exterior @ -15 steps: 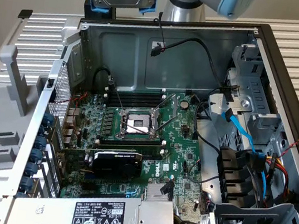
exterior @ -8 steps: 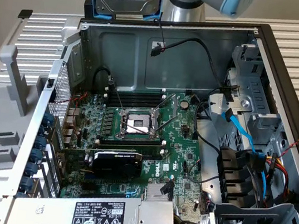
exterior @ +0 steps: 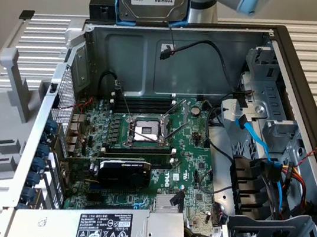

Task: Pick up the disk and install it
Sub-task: 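Pick up the disk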

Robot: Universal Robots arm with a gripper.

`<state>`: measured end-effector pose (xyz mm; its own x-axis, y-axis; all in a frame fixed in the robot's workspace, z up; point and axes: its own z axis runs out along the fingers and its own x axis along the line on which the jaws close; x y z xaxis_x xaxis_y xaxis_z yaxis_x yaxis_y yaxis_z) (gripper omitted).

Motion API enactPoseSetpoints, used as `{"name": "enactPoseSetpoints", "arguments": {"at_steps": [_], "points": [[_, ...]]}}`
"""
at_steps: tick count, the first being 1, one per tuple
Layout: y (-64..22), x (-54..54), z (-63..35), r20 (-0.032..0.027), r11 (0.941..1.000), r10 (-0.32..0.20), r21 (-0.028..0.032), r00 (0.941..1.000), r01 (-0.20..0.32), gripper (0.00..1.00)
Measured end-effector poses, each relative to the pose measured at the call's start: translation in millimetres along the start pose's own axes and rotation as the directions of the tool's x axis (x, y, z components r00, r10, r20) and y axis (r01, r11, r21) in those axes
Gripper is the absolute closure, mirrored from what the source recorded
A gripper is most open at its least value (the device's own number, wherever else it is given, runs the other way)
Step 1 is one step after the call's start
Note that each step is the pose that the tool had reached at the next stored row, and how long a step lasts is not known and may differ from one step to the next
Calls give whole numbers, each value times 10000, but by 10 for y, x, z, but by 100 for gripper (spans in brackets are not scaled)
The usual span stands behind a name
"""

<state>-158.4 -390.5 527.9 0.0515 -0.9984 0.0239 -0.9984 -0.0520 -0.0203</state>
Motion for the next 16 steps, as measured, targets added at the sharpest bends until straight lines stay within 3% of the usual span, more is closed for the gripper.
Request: {"name": "enactPoseSetpoints", "arguments": {"at_steps": [5, 16], "points": [[-151, 94, -17, 0, 10000, 0, 0, 10000, 0, 63], [-357, 342, -56, 6, 10000, 0, 0, 10000, 0, 63]]}}
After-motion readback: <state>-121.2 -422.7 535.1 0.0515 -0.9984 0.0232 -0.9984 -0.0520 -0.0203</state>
